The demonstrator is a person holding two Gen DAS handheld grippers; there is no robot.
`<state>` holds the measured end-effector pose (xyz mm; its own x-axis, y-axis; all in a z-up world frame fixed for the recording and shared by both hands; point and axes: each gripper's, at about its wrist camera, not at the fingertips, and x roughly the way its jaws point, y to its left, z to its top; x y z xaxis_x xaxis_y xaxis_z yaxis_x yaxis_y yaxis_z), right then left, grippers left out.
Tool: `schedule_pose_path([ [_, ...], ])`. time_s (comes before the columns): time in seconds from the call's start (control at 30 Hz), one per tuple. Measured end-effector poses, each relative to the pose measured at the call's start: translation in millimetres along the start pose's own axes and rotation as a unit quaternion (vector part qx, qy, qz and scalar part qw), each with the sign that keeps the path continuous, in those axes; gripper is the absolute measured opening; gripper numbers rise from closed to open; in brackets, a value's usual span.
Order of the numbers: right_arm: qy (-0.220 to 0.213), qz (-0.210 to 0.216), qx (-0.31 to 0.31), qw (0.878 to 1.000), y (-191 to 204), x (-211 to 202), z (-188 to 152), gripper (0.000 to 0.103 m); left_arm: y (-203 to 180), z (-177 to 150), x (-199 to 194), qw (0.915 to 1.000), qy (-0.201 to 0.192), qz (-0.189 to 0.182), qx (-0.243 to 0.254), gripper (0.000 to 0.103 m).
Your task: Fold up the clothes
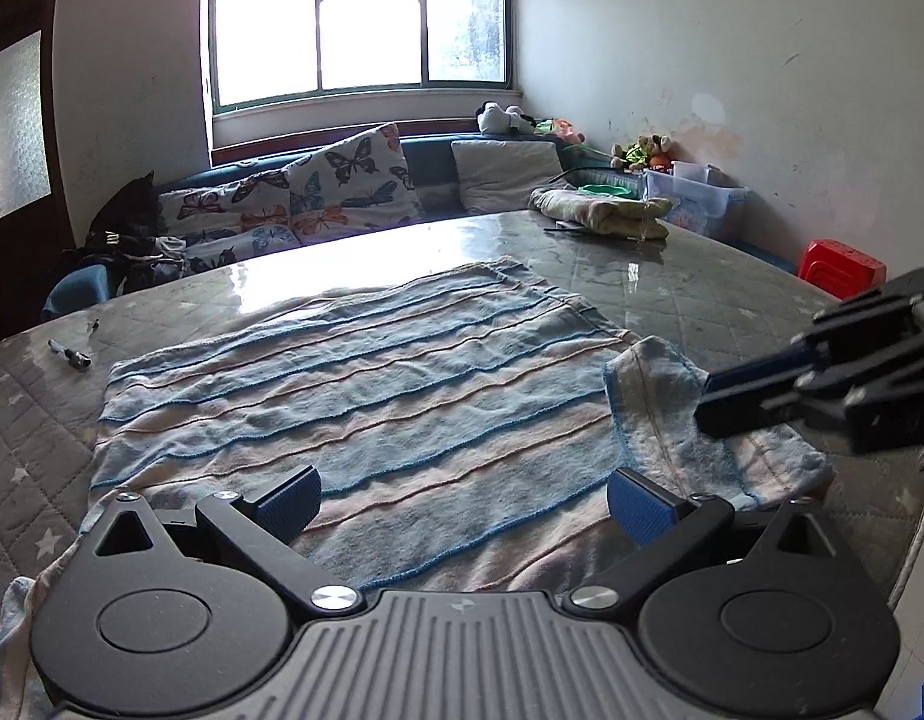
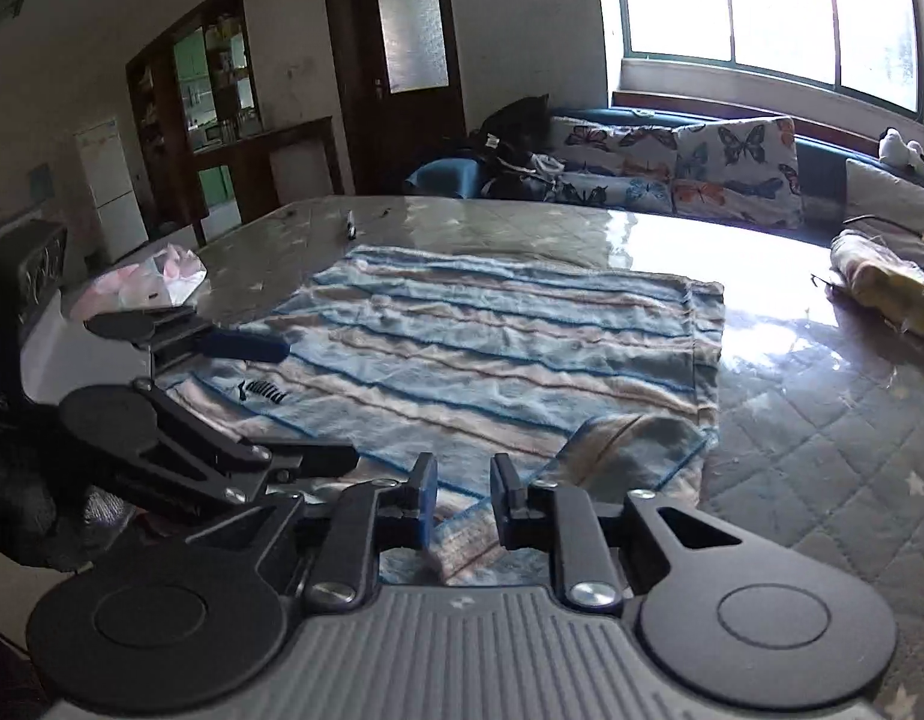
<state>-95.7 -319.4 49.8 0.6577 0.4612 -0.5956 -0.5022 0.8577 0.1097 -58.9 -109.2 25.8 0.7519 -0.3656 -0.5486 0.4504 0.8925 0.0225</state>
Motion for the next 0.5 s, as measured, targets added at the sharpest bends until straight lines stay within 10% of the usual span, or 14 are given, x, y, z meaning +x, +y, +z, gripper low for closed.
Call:
schedule_pose_path([
  [0.5,0.045,-0.087,-0.003,0.995,-72.0,54.1,12.0,0.020,-28.7,4.5,20.7,0.9993,0.022,-0.018,0.024,0.103],
])
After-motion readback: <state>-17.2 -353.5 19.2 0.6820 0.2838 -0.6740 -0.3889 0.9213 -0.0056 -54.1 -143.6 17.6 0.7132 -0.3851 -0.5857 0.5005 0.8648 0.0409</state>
